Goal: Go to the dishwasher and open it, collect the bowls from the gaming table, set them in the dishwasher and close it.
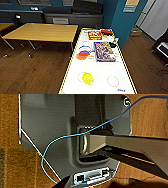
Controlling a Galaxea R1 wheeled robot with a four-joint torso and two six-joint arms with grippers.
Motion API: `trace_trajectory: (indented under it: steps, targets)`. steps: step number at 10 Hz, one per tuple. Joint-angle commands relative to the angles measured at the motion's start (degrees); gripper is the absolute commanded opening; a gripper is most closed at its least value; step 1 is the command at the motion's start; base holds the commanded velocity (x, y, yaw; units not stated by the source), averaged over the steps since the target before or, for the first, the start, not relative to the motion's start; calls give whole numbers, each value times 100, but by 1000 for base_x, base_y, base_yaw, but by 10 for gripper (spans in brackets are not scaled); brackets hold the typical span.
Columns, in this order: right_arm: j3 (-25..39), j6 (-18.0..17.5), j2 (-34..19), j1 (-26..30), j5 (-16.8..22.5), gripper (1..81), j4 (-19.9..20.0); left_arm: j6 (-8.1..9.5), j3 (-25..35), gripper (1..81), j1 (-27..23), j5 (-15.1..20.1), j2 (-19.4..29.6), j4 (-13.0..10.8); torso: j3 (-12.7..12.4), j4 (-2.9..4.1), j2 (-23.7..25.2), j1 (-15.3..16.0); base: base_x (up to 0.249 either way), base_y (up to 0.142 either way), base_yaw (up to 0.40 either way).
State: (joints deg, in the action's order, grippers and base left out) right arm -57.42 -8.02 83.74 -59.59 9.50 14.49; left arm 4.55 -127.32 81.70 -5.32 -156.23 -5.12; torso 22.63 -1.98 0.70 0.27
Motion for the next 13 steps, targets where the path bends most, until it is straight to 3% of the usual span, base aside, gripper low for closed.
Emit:
trace_trajectory:
  steps: [1,2,3,5,6,8,10,13]
  targets:
    - [-307,1172,675,-2426,-2705,10,57,11,1606,811,-167,296,1412,29,0,0,0,0,0,0,0]
    - [-555,1171,1046,-2754,-3073,10,-26,11,1977,811,-184,121,1756,20,0,0,0,0,0,0,0]
    - [-820,1163,1364,-2922,-3182,10,-26,11,2322,811,-254,5,2066,2,0,0,0,0,0,0,0]
    - [-1095,1180,1937,-3072,-3191,10,-43,11,3157,811,-439,-100,2806,28,0,0,0,0,0,0,0]
    - [-1121,1198,2122,-3160,-3191,10,-112,71,3586,811,-536,-319,3190,37,0,0,0,0,0,0,0]
    - [-1183,1189,2352,-3170,-3252,10,-201,450,4364,811,-859,-523,3924,11,-2,0,0,0,0,0,0]
    - [-1394,1180,2615,-3152,-3261,10,-193,678,5145,811,-1343,-532,4608,29,-2,0,0,-2,0,0,0]
    - [-1411,1189,2774,-3117,-3288,10,-201,1716,5393,811,-2031,-523,5005,-15,-2,0,0,-2,0,0,0]
